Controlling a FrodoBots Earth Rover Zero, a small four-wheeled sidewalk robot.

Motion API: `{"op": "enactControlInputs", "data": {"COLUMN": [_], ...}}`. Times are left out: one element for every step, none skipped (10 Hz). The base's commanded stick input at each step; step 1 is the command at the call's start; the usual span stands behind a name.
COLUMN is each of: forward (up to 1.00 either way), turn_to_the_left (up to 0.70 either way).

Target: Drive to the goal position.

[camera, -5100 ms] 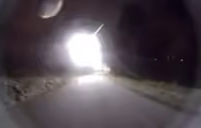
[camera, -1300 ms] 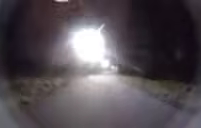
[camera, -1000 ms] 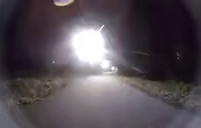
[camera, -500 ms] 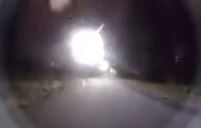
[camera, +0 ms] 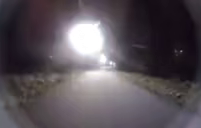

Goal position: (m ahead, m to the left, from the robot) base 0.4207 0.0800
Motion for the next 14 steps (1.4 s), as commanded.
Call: {"op": "enactControlInputs", "data": {"forward": [1.00, 1.00, 1.00, 1.00, 1.00, 1.00, 1.00, 1.00, 1.00, 1.00, 1.00, 1.00, 1.00, 1.00], "turn_to_the_left": [0.05, 0.04, 0.04, 0.04, 0.03, 0.03, 0.03, 0.03, 0.03, 0.03, 0.04, 0.04, 0.04, 0.04]}}
